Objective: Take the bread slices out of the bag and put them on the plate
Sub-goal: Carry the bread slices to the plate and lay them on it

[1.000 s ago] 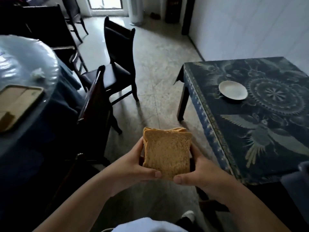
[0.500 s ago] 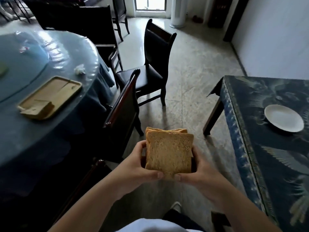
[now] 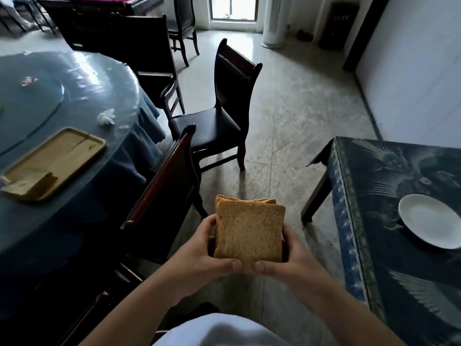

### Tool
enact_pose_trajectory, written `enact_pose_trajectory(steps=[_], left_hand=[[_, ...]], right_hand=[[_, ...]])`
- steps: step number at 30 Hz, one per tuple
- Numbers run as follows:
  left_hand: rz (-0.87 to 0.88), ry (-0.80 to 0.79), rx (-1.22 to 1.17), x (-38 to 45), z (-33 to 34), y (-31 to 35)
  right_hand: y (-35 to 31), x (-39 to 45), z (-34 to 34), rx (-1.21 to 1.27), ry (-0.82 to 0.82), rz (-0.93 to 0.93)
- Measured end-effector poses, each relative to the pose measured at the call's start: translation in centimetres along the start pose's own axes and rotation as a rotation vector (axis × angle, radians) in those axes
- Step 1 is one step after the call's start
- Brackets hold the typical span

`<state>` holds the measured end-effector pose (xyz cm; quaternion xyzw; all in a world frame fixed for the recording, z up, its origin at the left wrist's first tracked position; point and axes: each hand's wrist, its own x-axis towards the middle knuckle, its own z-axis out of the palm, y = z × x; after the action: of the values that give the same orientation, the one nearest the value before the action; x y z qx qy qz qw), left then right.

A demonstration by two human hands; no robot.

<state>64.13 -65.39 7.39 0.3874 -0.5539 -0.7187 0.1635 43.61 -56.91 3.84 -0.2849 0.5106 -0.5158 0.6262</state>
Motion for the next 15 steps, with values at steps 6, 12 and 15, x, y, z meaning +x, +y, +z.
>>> enact_pose_trajectory(steps=[6,12,15], left_hand=[[0.003,0.001,-0.027,6.3,-1.5,2.2],[0.038,-0.083,-0.035,14.1,-5.2,5.4],[0.04,-0.123,-0.02,17.9,-7.0,7.4]], right_hand=[[-1.9,5.3,-1.3,-0.008,0.073,-0.004],[-4.9,12.2,-1.9,-0.044,0.137,-0.047],[-6.8,15.3,-1.9,-0.02,0.178,-0.069]])
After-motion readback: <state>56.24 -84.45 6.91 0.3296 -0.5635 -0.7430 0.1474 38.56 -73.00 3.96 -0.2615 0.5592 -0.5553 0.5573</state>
